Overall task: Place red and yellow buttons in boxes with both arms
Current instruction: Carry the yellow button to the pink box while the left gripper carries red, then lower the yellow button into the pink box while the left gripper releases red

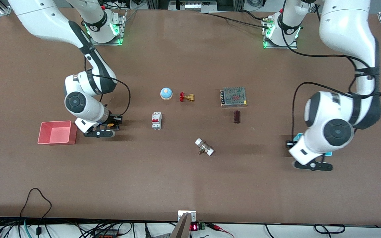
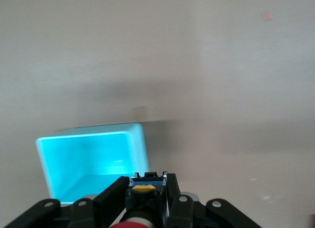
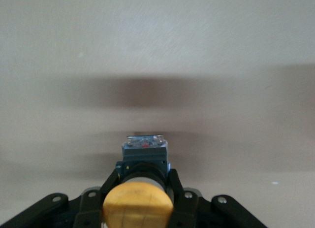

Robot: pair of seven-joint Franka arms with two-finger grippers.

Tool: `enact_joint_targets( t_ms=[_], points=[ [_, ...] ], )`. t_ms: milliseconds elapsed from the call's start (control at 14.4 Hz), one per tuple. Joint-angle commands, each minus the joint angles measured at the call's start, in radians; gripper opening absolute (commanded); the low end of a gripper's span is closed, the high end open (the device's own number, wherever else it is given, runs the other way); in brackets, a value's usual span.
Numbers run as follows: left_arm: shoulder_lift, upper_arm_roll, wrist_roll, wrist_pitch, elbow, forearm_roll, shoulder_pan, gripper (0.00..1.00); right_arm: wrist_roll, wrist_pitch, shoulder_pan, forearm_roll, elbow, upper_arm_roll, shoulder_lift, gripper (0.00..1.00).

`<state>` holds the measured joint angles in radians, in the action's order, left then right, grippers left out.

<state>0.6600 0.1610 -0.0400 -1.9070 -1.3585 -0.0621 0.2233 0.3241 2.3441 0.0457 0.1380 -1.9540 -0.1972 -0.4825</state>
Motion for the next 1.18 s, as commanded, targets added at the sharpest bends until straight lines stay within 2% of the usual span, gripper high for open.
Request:
enact_joint_targets(
  t_ms=[0,278,417,556,694,903,972,1042,1111],
  points=[
    [-0.007,-0.011,0.078,0.017,-0.016,-0.010,-0.077,0.12,-0.032,-0.106,-0.039,0.009,0.032,0.019,0.085,0.02],
    [-0.002,-0.009,0.080,-0.030,-0.095,-0.012,-0.127,0.12,-0.244,-0.127,-0.078,0.009,0.033,0.125,0.133,0.03],
    [-0.008,-0.009,0.080,-0.149,-0.183,-0.012,-0.131,0.12,-0.367,-0.126,-0.087,0.008,0.033,0.194,0.133,0.03],
    [-0.008,-0.009,0.080,-0.257,-0.250,-0.012,-0.145,0.12,-0.437,-0.117,-0.104,0.002,0.033,0.234,0.127,0.03],
    [-0.008,-0.009,0.080,-0.369,-0.322,-0.012,-0.145,0.12,-0.439,-0.106,-0.112,-0.001,0.033,0.249,0.108,0.03],
    [0.003,-0.009,0.078,-0.405,-0.338,-0.007,-0.153,0.16,-0.441,-0.046,-0.132,-0.001,0.033,0.256,0.067,0.03],
    [0.004,-0.011,0.069,-0.403,-0.338,-0.007,-0.151,0.22,-0.441,-0.025,-0.138,-0.001,0.033,0.256,0.052,0.04],
    [0.004,-0.011,0.069,-0.403,-0.338,-0.007,-0.151,0.42,-0.441,-0.008,-0.141,-0.001,0.033,0.256,0.041,0.04],
    [0.003,-0.011,0.078,-0.402,-0.338,-0.007,-0.151,0.75,-0.441,0.007,-0.142,-0.001,0.033,0.256,0.030,0.04]
  ],
)
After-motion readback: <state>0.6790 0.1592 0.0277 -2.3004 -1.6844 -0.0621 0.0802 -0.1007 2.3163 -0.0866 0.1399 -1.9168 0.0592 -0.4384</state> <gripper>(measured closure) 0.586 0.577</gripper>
